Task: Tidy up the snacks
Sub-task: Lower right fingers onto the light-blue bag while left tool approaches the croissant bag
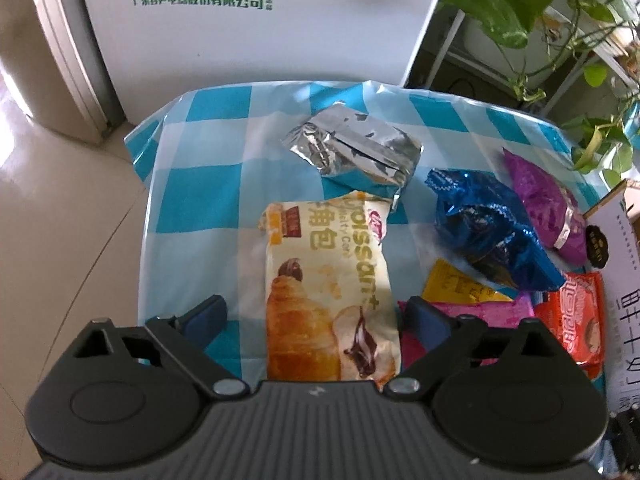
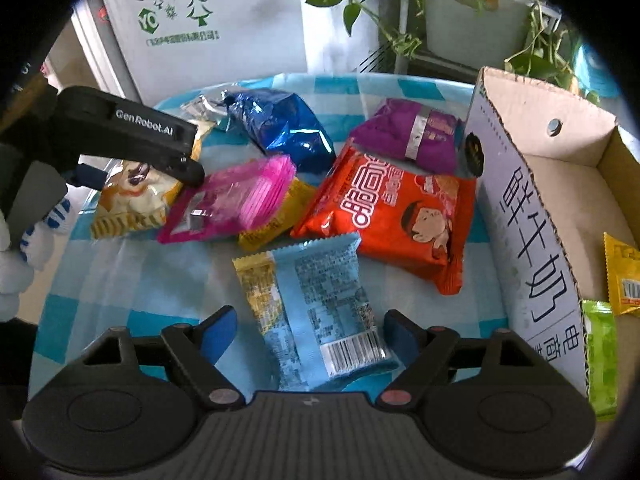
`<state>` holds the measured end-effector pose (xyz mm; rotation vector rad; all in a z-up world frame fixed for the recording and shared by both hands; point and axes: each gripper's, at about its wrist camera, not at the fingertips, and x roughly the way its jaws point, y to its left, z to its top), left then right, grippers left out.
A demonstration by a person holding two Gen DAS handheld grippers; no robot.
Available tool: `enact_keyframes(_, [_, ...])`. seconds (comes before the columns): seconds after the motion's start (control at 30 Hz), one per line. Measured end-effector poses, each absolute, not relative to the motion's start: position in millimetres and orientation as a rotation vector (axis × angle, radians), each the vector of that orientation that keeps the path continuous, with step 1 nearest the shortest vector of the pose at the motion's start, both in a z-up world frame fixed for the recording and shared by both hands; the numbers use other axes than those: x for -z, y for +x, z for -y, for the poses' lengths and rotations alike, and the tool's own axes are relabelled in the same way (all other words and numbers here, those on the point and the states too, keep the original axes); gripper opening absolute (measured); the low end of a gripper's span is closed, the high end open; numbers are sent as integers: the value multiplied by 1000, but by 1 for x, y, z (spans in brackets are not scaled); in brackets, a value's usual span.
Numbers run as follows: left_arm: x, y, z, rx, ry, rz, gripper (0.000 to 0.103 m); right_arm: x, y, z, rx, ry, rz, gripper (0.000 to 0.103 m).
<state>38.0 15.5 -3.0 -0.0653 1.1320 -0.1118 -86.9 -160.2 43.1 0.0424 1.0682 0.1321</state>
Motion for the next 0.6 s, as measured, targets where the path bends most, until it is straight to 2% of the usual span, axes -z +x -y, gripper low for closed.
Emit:
enact_keyframes(0.13, [7,35,-7,87,30,-1134,103,-44,-86,160,-116,42,-1071,86])
enact_keyframes(0.6, [11,35,-13,37,-3,-1118,103,-42,-82,161,-87,46,-1078,83])
